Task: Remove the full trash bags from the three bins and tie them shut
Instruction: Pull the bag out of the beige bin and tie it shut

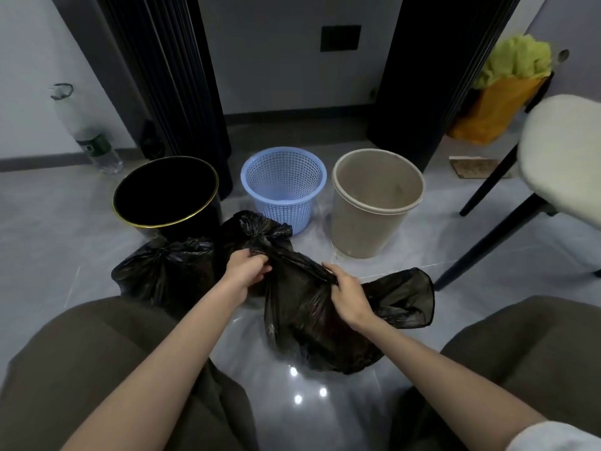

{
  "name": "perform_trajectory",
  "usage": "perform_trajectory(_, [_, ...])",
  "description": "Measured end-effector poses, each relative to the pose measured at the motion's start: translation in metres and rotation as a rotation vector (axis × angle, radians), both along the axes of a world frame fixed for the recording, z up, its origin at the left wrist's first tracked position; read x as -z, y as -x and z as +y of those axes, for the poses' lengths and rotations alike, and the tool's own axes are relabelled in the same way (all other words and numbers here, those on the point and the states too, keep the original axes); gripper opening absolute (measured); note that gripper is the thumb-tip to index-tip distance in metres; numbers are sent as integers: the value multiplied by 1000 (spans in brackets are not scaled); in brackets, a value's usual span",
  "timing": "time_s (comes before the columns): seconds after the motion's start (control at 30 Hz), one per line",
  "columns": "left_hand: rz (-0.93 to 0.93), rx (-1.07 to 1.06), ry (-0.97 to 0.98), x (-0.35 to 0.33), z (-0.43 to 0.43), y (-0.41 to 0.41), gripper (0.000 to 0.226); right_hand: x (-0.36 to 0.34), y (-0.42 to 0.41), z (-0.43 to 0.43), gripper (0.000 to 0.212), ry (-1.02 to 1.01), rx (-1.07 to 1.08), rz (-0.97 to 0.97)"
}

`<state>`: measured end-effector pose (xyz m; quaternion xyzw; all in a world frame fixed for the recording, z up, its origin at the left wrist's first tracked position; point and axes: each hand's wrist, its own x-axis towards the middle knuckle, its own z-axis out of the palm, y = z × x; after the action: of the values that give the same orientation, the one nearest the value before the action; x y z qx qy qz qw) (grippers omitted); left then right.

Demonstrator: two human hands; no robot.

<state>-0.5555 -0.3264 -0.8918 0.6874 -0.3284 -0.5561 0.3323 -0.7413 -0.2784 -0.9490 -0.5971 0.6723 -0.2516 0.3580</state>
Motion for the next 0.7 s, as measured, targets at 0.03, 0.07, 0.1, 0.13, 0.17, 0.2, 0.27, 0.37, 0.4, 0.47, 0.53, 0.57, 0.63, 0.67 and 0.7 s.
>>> perform_trajectory(0.03, [-32, 18, 14, -1, -1, 0, 22, 0, -2, -2, 55, -18, -6, -60])
perform_trajectory(0.07, [-53, 38, 27, -2, -1, 0, 23, 0, -4, -3, 56, -51, -37, -100])
perform_trajectory(0.1, [-67, 59, 39, -4, -1, 1, 24, 0, -8, -4, 55, -102, -83, -111])
perform_trajectory(0.13, [-81, 82, 50, -6, -1, 1, 24, 0, -12, -5, 57, -155, -140, -102])
perform_trajectory(0.17, [-99, 111, 58, -9, -1, 1, 24, 0, -15, -6, 65, -202, -188, -84])
perform_trajectory(0.2, [-123, 147, 63, -11, -1, 2, 24, 1, -18, -8, 77, -227, -230, -72])
perform_trajectory(0.27, [-168, 230, 65, -14, -1, 3, 24, 1, -26, -12, 102, -240, -289, -36])
perform_trajectory(0.37, [-183, 349, 36, -17, -3, 8, 21, 8, -33, -17, 108, -207, -301, 8])
perform_trajectory(0.4, [-180, 389, 21, -18, -3, 9, 19, 10, -35, -19, 99, -193, -291, -6])
perform_trajectory(0.47, [-176, 462, -6, -21, -3, 12, 19, 15, -37, -22, 60, -207, -268, -30])
perform_trajectory(0.53, [-176, 480, -9, -21, -4, 14, 22, 16, -41, -23, 21, -237, -259, -64])
perform_trajectory(0.57, [-184, 465, 0, -21, -5, 14, 24, 17, -42, -23, 17, -243, -246, -67])
perform_trajectory(0.63, [-188, 389, 31, -19, -7, 13, 27, 22, -42, -21, 24, -242, -225, -54])
perform_trajectory(0.67, [-175, 329, 45, -18, -9, 11, 28, 25, -42, -21, 26, -240, -232, -34])
perform_trajectory(0.7, [-159, 266, 55, -16, -10, 9, 29, 24, -41, -19, 29, -244, -239, 1])
